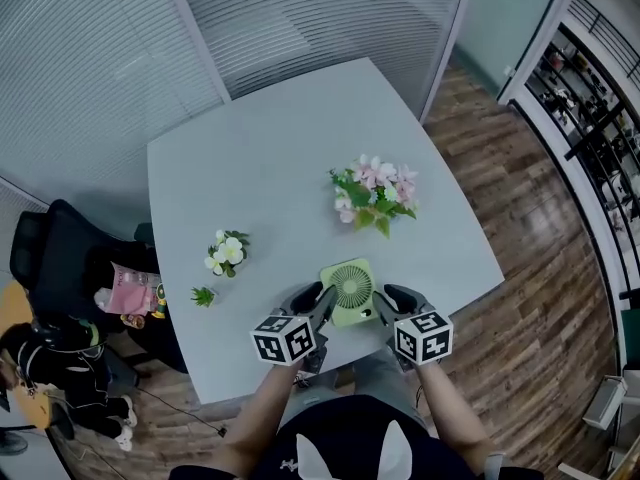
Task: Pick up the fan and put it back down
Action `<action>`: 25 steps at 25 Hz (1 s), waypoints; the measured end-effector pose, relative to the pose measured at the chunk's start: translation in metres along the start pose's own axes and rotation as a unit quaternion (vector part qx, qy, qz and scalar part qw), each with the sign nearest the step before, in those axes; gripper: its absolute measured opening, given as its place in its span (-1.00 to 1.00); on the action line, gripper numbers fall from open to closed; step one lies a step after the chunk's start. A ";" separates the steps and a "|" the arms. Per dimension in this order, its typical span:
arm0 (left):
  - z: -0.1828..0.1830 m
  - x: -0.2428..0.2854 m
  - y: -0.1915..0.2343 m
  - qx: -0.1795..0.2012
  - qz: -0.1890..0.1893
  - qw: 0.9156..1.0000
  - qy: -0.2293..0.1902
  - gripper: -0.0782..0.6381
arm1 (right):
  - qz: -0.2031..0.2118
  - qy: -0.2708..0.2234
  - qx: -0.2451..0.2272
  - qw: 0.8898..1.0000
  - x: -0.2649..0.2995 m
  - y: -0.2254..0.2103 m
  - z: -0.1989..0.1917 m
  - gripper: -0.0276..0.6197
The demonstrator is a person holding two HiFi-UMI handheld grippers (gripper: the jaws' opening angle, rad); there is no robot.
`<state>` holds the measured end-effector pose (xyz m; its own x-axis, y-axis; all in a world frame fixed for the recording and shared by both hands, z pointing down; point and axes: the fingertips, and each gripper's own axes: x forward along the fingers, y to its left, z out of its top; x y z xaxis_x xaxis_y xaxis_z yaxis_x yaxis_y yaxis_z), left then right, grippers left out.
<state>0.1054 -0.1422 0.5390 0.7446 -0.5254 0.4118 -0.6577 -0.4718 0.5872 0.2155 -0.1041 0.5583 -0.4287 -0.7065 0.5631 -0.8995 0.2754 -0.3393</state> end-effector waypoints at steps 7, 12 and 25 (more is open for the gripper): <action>0.024 -0.012 -0.025 0.052 0.001 0.998 -0.031 -0.68 | 0.009 -0.050 -0.040 0.998 -0.016 0.024 0.036 -0.85; 0.030 -0.018 -0.035 0.083 0.020 0.996 -0.028 -0.70 | 0.026 -0.077 -0.065 0.995 -0.030 0.043 0.053 -0.90; 0.041 -0.031 -0.066 0.113 0.009 0.993 -0.043 -0.70 | 0.044 -0.096 -0.058 0.993 -0.046 0.058 0.072 -0.91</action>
<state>0.1207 -0.1238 0.4587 0.7258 -0.5893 0.3551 -0.6875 -0.6035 0.4039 0.1890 -0.1026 0.4588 -0.4920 -0.7845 0.3775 -0.8678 0.4073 -0.2847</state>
